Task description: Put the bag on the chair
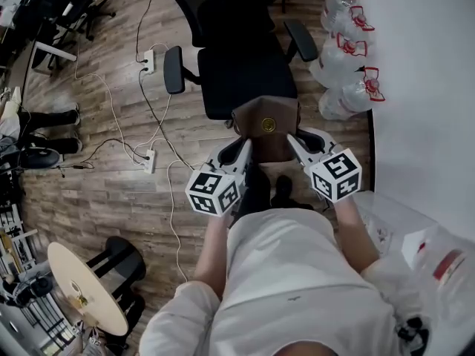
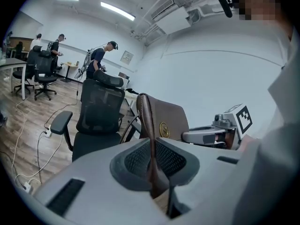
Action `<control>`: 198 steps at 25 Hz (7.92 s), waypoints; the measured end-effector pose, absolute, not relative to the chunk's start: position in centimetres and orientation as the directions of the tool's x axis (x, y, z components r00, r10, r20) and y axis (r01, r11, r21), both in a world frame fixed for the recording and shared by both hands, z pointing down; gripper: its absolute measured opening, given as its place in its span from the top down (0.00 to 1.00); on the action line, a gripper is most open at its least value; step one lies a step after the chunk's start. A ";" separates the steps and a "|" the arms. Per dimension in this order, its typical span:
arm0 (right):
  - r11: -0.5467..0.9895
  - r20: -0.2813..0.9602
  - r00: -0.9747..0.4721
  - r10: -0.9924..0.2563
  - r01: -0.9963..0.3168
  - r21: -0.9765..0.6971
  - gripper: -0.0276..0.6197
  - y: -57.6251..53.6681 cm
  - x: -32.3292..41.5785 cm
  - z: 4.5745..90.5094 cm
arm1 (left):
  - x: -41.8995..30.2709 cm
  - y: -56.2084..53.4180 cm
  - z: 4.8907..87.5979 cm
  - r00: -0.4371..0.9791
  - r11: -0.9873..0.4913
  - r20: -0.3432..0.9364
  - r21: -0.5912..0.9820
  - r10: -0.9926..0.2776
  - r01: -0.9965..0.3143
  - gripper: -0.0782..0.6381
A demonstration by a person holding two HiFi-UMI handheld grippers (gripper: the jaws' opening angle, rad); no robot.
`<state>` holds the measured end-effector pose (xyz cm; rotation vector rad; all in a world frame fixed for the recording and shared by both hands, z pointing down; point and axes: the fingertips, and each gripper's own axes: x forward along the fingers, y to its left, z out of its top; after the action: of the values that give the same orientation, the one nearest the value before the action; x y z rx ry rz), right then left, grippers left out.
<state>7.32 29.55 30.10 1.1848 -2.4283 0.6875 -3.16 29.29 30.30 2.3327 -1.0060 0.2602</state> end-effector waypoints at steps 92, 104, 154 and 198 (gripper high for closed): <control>0.616 0.610 -0.673 -0.418 -0.704 -0.354 0.87 -5.0 5.1 38.3 | -4.4 -2.8 37.1 0.556 -0.390 0.590 0.396 -0.586 -0.831 0.85; 0.600 0.649 -0.639 -0.413 -0.727 -0.334 0.86 -5.8 4.5 41.2 | -5.2 -3.9 40.2 0.564 -0.391 0.606 0.407 -0.561 -0.826 0.85; 0.748 0.768 -0.515 -0.381 -0.660 -0.071 0.86 -11.6 2.2 59.5 | -6.9 -10.4 59.3 0.587 -0.509 0.700 0.360 -0.406 -0.782 0.85; 0.828 0.776 -0.449 -0.443 -0.537 0.162 0.86 -23.2 1.5 69.0 | -7.8 -22.7 69.2 0.517 -0.700 0.731 0.075 -0.446 -0.710 0.85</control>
<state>1.46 -23.22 69.00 0.7170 -2.1116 0.1336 -7.85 -22.72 69.18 2.3965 -0.9565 1.0011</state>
